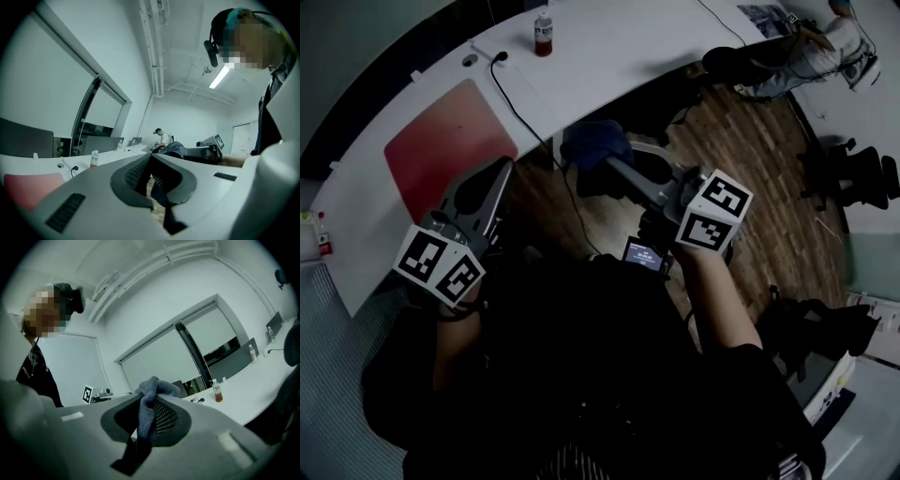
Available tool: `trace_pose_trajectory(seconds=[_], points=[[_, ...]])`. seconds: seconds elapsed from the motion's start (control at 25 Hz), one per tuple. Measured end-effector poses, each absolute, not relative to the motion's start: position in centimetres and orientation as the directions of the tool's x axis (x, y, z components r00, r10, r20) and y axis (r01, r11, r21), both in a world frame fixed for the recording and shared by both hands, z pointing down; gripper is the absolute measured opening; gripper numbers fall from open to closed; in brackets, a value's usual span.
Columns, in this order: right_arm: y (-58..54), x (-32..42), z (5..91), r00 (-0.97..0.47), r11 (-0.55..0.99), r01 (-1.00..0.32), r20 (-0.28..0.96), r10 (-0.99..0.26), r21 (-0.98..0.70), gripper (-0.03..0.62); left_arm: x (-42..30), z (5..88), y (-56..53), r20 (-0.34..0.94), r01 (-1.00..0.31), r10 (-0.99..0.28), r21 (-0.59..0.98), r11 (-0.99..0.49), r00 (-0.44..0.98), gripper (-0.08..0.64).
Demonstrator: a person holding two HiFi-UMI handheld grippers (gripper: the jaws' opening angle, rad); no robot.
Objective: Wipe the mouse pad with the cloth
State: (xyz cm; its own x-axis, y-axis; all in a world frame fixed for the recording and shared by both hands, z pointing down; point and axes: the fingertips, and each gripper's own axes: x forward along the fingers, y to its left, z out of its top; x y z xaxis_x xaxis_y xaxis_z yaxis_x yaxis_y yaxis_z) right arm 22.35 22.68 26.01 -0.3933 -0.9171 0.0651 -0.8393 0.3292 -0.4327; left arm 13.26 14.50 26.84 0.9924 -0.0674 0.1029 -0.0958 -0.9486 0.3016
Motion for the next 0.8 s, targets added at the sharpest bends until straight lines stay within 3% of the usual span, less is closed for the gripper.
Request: trace_pose_trajectory(seconds=[0.16,0.4,0.68,0.8], points=[[20.8,20.6,25.2,-0.385,0.319,-0.844,0.073,-0.92,-0.432,0.038,11.7,26.4,13.2,0.094,-0.089,-0.063,0.31,-0.946,0.994,0.008],[15.0,14.1,25.6,-0.465,0.395,-0.818,0.075,-0.882,-0.418,0.038,5.1,27.6,8.0,0.076,-0.174,-0.157,0.342,-0.923,0.985,0.008],[9.7,9.5,27.9,-0.519,0.416,-0.784,0.12,-0.846,-0.461,0.038,1.3,31.2,7.0,0.144,-0.118,-0.069,0.364,-0.924,0.987,0.008],[7.9,8.2,27.8,-0.527,0.422,-0.779,0.121,-0.841,-0.464,0.038,-0.1,31.4,5.3,0.131,-0.132,-0.087,0.392,-0.91,0.988,0.008]])
